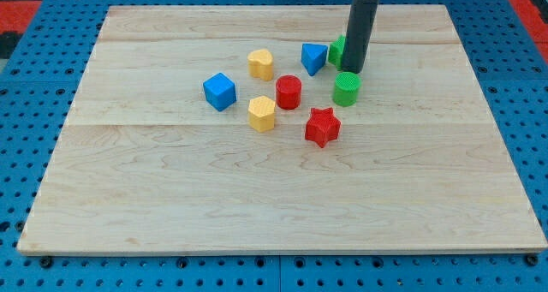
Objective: Push the green star towards the bottom along with green circle
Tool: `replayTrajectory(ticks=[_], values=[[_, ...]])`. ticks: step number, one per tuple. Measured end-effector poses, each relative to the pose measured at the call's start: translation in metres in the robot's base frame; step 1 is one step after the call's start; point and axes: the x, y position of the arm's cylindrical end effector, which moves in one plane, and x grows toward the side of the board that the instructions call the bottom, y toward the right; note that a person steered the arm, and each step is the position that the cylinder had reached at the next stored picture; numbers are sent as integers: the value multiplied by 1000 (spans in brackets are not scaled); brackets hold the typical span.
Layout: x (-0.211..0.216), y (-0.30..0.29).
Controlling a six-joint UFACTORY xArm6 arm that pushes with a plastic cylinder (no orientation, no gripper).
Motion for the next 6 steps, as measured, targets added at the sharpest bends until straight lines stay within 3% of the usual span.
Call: replayTrajectory(ticks=[1, 2, 3, 4, 5, 6], values=[[-20, 53], [-78, 33], [-52, -27], [22, -32], [53, 4], [111, 26]])
